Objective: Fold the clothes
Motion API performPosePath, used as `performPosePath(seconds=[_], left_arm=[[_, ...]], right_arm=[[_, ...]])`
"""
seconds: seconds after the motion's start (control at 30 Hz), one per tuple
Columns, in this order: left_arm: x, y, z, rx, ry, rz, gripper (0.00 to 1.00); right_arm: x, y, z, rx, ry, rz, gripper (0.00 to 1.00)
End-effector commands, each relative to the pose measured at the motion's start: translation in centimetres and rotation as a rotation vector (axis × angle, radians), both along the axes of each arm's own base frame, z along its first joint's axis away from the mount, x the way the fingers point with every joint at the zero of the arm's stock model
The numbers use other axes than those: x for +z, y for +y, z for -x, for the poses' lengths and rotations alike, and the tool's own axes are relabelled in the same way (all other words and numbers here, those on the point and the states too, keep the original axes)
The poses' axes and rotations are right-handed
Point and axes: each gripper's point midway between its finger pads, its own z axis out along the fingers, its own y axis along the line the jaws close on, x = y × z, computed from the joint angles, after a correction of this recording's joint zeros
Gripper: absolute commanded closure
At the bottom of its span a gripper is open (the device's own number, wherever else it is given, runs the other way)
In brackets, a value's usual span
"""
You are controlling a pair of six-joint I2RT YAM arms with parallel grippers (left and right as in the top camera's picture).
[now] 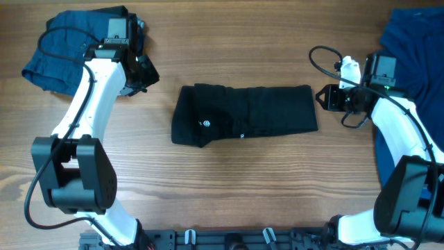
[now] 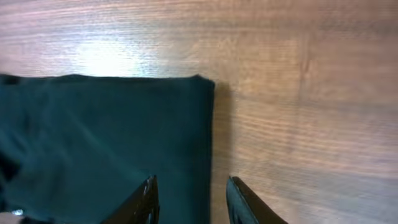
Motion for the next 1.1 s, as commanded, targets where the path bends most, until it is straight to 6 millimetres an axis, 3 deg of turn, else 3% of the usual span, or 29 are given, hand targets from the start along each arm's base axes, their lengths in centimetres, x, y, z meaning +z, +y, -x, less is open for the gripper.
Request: performPosePath(seconds=[0.0, 0.13, 0.27, 0.4, 0.57, 0.67, 0.83, 1.07], left_arm=[[0.3, -0.2, -0.3, -0.011, -0.010, 0.006, 0.54], [0.3, -0.2, -0.2, -0.011, -0.009, 0.006, 0.54], [0.3, -0.2, -0.2, -0.011, -0.009, 0.006, 0.54], [0.3, -0.2, -0.2, -0.011, -0.009, 0.006, 0.54], [0.3, -0.2, -0.2, -0.011, -0.009, 0.005, 0.54], [0.3, -0.2, -0.2, -0.011, -0.009, 0.005, 0.54], [0.3, -0.2, -0.2, -0.011, -0.009, 0.005, 0.54], [0.2, -0.2, 0.0, -0.012, 0.003, 0.005, 0.54]], right_arm=[[-2.0, -0.1, 0.7, 0.092, 0.014, 0.061, 0.62], [-5.2, 0.1, 1.0, 0.115, 0.080, 0.046, 0.52], [-8.2, 2.3, 1.5, 0.160, 0.139, -0.073, 0.46], [-10.5, 2.7, 2.1, 0.161, 0.192, -0.095, 0.44], [-10.8, 2.8, 1.9, 0.108, 0.209, -0.130, 0.65], [-10.8, 2.8, 1.9, 0.061, 0.229, -0.149, 0.68], [-10.8, 2.8, 1.8, 0.051, 0.230, -0.151, 0.96], [-9.5, 1.0, 0.0, -0.061, 0.208, -0.178, 0.96]])
